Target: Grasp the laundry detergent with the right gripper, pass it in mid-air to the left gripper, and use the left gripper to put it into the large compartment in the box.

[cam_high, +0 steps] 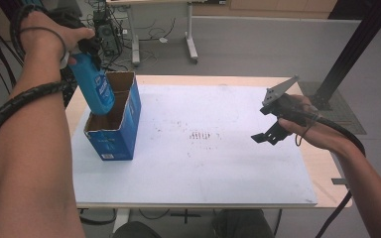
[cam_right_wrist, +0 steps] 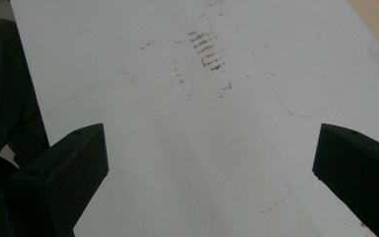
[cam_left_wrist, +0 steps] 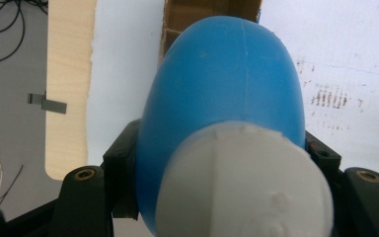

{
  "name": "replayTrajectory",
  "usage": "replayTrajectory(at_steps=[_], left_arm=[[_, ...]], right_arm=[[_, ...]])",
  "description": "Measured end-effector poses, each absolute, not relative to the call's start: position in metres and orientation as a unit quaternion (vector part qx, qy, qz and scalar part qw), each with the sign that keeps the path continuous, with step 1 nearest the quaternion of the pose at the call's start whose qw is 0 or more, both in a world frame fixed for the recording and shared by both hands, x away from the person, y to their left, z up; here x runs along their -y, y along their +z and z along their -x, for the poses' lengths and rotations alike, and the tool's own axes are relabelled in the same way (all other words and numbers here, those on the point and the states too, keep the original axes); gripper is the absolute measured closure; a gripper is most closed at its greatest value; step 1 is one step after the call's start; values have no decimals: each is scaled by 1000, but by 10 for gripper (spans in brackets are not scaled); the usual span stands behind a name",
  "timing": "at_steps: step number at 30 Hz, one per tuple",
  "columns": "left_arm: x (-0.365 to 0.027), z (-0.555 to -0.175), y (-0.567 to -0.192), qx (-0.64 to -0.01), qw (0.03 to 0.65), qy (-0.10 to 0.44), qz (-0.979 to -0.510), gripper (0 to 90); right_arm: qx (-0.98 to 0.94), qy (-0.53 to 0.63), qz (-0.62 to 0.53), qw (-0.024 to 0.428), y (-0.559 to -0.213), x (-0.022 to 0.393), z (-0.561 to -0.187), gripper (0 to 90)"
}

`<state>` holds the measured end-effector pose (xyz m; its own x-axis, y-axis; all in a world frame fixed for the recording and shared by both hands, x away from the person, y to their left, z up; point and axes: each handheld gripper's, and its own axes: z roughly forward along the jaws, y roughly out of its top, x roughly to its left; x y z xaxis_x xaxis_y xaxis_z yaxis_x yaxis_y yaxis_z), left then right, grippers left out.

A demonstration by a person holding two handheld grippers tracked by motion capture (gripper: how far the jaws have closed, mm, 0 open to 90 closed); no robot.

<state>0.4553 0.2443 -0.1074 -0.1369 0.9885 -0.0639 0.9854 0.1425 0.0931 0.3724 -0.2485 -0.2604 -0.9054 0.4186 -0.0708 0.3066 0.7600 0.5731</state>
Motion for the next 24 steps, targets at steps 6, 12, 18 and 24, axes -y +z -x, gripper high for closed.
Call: replayTrajectory(at_steps=[6,12,18,24], left_arm=[[-246,-457,-125,-753,53,11,-656,363],[-248,-459,-141,-751,54,10,-658,363],[-246,-461,-162,-748,50,5,-662,363],[-243,-462,-181,-745,48,3,-665,363]], right_arm=[[-934,283,-192,99,-261,247,-373,5],[-936,279,-191,100,-264,245,-374,5],[-938,275,-188,101,-267,243,-374,5],[-937,274,-189,102,-270,243,-374,5]])
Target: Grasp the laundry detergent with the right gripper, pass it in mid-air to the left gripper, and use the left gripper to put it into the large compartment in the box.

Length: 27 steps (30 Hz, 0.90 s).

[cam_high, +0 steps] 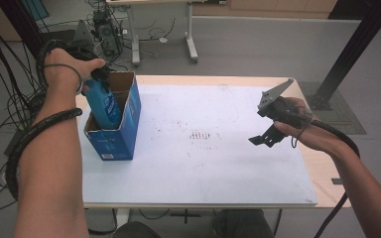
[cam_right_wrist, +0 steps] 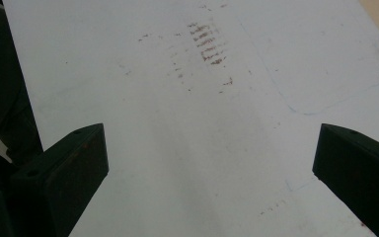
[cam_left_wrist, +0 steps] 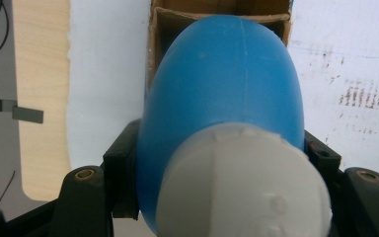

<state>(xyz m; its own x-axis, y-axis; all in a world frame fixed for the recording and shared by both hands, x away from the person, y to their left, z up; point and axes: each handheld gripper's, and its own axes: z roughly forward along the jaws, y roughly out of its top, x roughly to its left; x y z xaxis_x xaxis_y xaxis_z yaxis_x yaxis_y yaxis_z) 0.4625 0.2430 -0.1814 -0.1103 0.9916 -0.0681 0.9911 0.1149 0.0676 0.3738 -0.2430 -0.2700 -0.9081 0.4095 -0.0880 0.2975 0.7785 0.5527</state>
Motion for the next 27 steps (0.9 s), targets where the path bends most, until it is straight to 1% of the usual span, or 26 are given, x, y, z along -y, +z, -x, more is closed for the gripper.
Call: replayTrajectory(at_steps=[12,17,27], left_arm=[[-238,-463,-220,-740,41,3,-671,362],[-237,-462,-230,-742,48,2,-668,363],[-235,-462,-245,-737,38,7,-675,363]], right_arm=[[-939,271,-191,97,-276,242,-374,5],[-939,272,-190,95,-278,240,-374,5],[-939,270,-189,93,-281,241,-374,5]])
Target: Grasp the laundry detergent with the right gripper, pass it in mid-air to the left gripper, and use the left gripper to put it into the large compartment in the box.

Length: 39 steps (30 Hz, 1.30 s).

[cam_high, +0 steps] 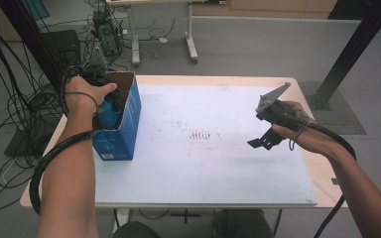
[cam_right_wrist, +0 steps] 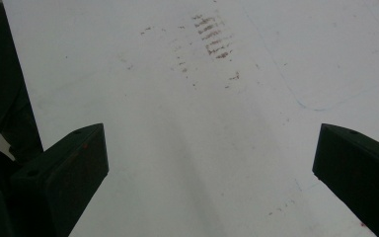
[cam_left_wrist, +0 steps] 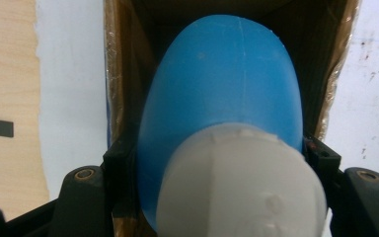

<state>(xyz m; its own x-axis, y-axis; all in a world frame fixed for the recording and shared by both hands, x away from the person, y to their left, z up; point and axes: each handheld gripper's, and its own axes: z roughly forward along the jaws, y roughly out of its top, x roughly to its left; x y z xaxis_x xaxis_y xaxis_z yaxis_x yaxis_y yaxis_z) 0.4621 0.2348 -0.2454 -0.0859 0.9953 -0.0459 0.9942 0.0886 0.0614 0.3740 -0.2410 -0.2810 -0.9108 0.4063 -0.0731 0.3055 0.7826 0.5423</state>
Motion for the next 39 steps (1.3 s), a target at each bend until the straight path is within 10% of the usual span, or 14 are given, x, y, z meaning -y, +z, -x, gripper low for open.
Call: replayTrajectory(at_steps=[39], left_arm=[[-233,-455,-269,-729,31,7,-684,358]], right_arm=[[-943,263,-181,94,-282,236,-374,5]])
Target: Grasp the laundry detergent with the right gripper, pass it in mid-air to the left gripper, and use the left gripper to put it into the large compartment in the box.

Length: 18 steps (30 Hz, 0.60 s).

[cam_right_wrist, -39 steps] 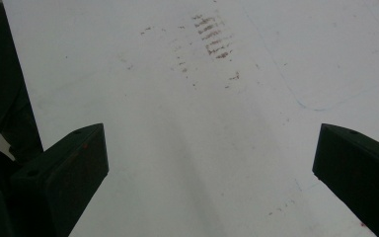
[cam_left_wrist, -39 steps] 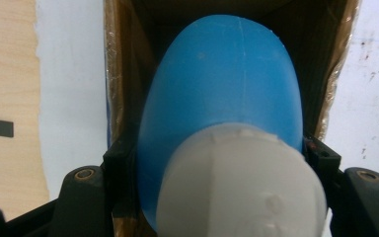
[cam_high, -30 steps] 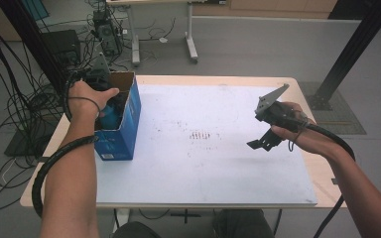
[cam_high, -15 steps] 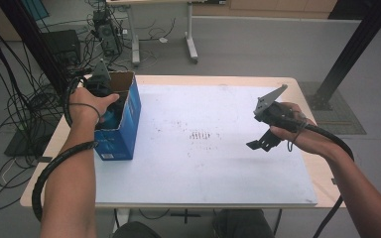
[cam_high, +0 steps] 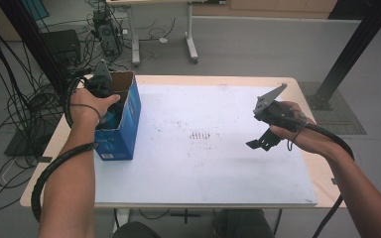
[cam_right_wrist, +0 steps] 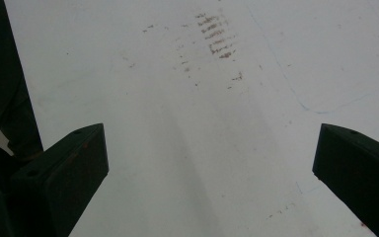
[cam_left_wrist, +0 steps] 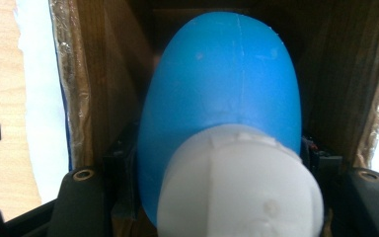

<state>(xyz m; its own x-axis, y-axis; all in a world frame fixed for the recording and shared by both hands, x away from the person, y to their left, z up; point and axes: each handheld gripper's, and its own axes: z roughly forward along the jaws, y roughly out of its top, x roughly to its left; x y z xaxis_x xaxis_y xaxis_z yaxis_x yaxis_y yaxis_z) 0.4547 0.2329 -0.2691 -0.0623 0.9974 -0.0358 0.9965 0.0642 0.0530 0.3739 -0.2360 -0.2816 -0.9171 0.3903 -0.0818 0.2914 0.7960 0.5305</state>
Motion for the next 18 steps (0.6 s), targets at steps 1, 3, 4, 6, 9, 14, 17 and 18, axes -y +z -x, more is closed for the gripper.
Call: replayTrajectory(at_steps=[1,3,4,6,9,14,17,18], left_arm=[[-233,-454,-269,-729,32,7,-684,358],[-234,-454,-269,-730,32,8,-683,357],[-234,-454,-269,-730,32,8,-683,357],[-234,-454,-268,-730,33,8,-682,355],[-234,-453,-268,-730,34,8,-683,353],[-234,-453,-268,-730,34,8,-683,355],[-234,-453,-268,-729,35,8,-683,356],[-234,-453,-268,-729,35,9,-683,357]], right_arm=[[-943,262,-181,94,-281,236,-374,5],[-943,262,-180,95,-281,236,-374,5],[-943,262,-180,95,-280,236,-374,5],[-943,261,-180,96,-280,236,-374,5],[-944,262,-178,98,-279,236,-374,5],[-944,261,-175,97,-279,236,-373,5],[-944,261,-175,98,-279,236,-372,5],[-944,261,-175,99,-279,236,-372,5]])
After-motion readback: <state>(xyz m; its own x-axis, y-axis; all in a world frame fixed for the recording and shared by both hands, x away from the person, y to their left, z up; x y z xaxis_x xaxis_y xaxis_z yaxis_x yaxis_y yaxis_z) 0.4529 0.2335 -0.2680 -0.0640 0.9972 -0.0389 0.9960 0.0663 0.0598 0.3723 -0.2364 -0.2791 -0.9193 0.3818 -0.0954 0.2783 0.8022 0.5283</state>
